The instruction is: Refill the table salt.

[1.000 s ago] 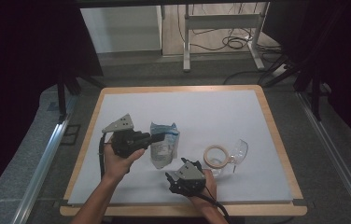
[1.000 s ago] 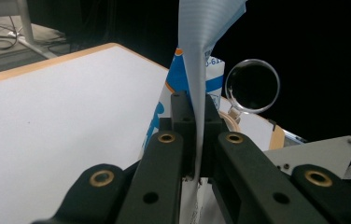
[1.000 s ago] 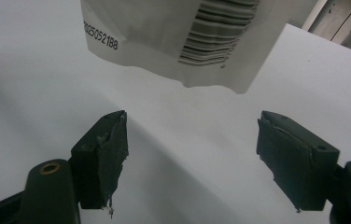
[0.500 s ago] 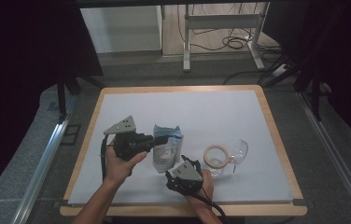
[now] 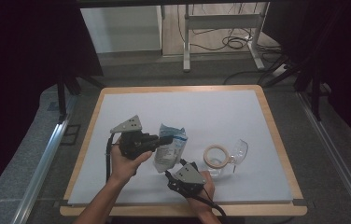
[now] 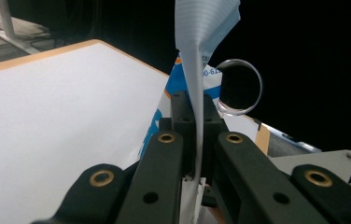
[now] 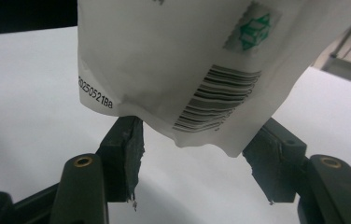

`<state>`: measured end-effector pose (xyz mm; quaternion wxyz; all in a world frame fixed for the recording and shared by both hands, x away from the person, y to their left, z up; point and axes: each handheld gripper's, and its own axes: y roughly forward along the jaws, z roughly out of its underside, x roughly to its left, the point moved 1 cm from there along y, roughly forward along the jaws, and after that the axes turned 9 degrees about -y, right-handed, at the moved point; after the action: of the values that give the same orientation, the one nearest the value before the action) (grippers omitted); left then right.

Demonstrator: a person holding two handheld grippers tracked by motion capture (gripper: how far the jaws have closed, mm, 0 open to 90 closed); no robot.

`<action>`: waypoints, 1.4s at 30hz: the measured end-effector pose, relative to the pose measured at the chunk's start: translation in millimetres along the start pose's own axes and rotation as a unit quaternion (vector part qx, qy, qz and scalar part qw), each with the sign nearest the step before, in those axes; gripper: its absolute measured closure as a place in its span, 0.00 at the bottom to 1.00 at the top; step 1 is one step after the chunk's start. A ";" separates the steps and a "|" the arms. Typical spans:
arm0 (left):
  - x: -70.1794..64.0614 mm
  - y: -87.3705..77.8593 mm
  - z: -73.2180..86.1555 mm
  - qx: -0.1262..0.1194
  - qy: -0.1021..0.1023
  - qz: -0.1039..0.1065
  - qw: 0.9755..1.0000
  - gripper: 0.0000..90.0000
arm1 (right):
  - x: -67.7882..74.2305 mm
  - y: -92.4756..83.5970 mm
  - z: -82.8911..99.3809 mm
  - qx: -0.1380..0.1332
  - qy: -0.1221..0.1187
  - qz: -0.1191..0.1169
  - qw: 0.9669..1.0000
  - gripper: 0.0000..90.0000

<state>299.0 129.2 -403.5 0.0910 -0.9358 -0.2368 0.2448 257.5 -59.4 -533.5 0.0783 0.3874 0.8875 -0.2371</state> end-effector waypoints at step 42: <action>-8.2 62.4 -3.9 0.063 0.003 0.011 0.998 1.00 | -6.5 -11.8 16.9 0.008 0.094 -0.067 0.993 0.49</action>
<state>319.6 70.7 -414.6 0.1474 -0.9314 -0.2106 0.2576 252.7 -78.8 -541.9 -0.0250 0.3487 0.9127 -0.2114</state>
